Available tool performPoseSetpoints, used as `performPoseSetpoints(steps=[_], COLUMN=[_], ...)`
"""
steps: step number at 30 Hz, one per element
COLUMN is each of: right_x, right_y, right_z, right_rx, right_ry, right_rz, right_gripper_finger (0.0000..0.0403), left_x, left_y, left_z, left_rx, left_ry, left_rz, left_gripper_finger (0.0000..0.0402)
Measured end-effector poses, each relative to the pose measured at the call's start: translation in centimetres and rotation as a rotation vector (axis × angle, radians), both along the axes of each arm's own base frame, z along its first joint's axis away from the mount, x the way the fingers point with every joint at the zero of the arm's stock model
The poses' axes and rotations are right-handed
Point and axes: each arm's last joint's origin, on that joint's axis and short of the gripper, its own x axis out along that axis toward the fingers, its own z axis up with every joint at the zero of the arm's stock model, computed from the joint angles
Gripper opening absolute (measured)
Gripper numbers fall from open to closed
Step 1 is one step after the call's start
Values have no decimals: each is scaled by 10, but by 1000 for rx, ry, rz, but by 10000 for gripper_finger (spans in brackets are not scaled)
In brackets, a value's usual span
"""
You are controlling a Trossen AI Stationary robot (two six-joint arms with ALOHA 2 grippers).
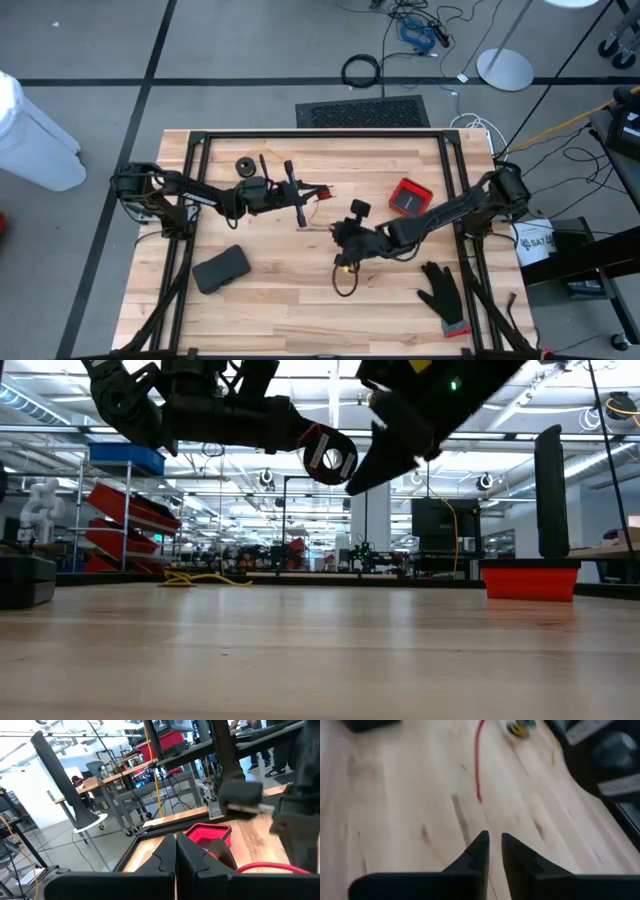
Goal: Coil cords
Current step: Coil the red wire onto the black spool
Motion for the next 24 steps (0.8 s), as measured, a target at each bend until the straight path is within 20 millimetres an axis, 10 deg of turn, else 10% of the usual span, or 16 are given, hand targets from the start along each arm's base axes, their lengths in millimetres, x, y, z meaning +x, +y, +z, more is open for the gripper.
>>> performPoseSetpoints(steps=[24], right_x=[13], right_y=[-24], right_z=[-8], right_rx=[34], right_ry=[-202], right_rz=[135], right_gripper_finger=[82], left_x=[0], left_y=[0], left_z=[1], left_rx=[-1], left_ry=[-5], left_rz=[1], left_gripper_finger=[0])
